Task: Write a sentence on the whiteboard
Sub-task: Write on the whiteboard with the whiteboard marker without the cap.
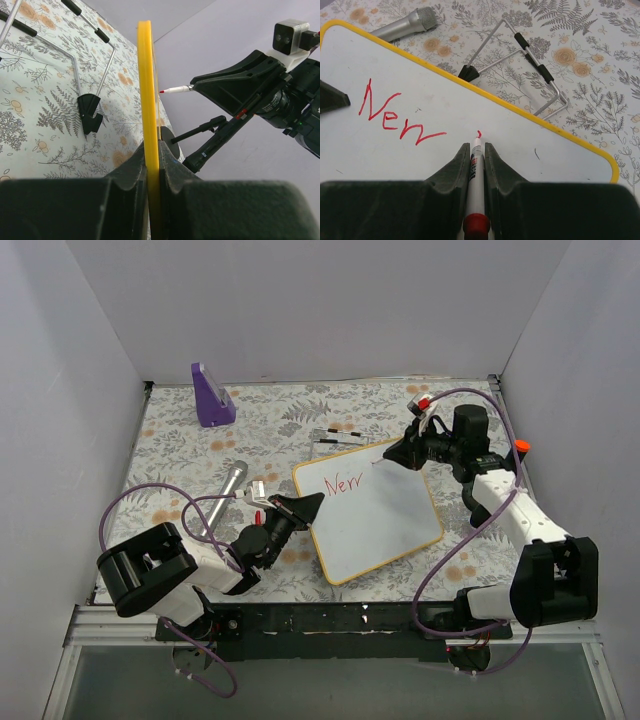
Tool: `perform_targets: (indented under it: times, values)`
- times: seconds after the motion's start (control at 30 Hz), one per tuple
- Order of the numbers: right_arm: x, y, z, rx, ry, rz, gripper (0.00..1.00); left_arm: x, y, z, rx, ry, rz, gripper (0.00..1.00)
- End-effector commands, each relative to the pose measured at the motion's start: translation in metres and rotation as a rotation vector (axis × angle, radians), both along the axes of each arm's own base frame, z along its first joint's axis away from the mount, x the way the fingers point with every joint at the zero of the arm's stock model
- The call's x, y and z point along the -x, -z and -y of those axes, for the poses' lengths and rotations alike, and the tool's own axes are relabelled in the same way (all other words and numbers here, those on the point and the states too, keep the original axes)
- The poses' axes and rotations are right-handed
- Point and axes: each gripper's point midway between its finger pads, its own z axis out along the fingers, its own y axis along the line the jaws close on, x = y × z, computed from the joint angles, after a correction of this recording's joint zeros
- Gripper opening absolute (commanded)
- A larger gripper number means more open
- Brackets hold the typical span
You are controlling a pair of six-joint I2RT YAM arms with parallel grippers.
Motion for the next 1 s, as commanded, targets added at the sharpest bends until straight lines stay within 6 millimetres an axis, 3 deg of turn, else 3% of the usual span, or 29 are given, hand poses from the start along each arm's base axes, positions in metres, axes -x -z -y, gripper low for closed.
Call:
perform_targets:
  times: [0.0, 0.37, 0.97]
  values:
    - [0.009, -0.03, -0.001, -0.013, -0.024, 0.084, 0.01, 0.011, -0.05, -0.006, 0.106, 0.014, 0.178, 0.0]
    - [0.02, -0.007, -0.008, -0.021, -0.067, -0.004, 0.01, 0.011, -0.051, -0.003, 0.106, 0.023, 0.181, 0.0]
    - [0.009, 0.006, -0.003, 0.021, -0.014, -0.018, 0.01, 0.011, -0.051, -0.003, 0.101, 0.024, 0.183, 0.0]
